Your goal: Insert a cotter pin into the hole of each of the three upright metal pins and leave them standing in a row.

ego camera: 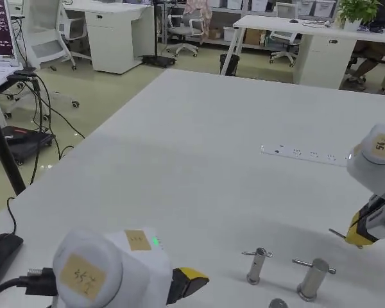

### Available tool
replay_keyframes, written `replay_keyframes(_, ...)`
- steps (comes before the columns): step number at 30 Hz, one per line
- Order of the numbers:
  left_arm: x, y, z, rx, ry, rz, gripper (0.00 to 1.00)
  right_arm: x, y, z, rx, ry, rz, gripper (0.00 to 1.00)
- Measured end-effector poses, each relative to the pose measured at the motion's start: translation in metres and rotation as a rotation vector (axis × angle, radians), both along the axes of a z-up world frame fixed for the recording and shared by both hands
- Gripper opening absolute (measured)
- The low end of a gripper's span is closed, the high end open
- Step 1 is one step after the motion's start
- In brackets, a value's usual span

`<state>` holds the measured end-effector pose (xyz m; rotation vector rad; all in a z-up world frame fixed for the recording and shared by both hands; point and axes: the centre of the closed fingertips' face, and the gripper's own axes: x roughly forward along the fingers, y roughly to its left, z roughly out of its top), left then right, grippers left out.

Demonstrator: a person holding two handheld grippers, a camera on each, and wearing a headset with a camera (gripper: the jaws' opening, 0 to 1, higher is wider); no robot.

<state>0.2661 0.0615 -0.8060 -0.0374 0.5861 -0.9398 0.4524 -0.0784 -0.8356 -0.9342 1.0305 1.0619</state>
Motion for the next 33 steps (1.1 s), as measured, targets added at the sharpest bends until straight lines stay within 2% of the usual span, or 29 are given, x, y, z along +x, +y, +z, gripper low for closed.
replay_keyframes(1, -0.002, 0.000, -0.003, 0.016, 0.004, -0.011, 0.91, -0.001, 0.000, 0.002, 0.009, -0.007, 0.000, 0.02)
replay_keyframes(3, -0.003, 0.000, -0.005, 0.022, 0.014, -0.014, 0.91, -0.004, -0.002, 0.008, 0.023, -0.028, -0.004, 0.02)
replay_keyframes(6, -0.003, 0.000, -0.006, 0.027, 0.013, -0.017, 0.91, -0.011, -0.005, 0.015, 0.044, -0.050, -0.015, 0.02)
replay_keyframes(12, -0.005, -0.005, -0.004, 0.000, 0.019, -0.030, 0.93, -0.023, -0.010, 0.028, 0.082, -0.087, -0.024, 0.02)
replay_keyframes(19, -0.006, -0.007, -0.006, 0.010, 0.019, -0.044, 0.97, -0.042, -0.014, 0.042, 0.118, -0.132, -0.015, 0.02)
replay_keyframes(28, -0.004, -0.007, -0.001, -0.015, 0.021, -0.034, 0.98, -0.060, -0.016, 0.057, 0.166, -0.183, -0.008, 0.02)
replay_keyframes(33, -0.003, -0.008, 0.007, -0.051, 0.017, -0.024, 0.99, -0.071, -0.013, 0.065, 0.197, -0.203, 0.000, 0.02)
